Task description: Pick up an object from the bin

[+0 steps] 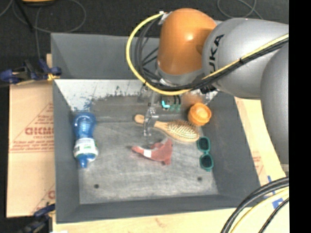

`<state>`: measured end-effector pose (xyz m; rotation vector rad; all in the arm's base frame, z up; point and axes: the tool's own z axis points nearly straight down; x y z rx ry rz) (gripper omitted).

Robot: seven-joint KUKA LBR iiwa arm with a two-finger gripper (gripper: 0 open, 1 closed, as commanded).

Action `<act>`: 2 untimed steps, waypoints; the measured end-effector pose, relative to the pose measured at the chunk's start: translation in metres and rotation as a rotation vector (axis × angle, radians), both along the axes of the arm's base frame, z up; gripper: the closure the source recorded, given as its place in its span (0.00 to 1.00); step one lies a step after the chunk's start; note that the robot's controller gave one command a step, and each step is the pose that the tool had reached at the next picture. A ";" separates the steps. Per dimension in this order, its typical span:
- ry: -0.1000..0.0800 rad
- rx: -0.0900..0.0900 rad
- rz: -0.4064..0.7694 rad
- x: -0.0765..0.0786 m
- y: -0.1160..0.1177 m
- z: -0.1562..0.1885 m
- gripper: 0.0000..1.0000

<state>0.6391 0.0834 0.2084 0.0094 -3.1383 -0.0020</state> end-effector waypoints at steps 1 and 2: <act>-0.008 0.001 -0.001 0.002 0.000 0.005 0.00; -0.015 -0.001 0.113 -0.004 -0.002 -0.015 0.00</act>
Offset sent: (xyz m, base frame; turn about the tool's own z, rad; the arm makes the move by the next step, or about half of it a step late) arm -0.0298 -0.0069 -0.0936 -0.4785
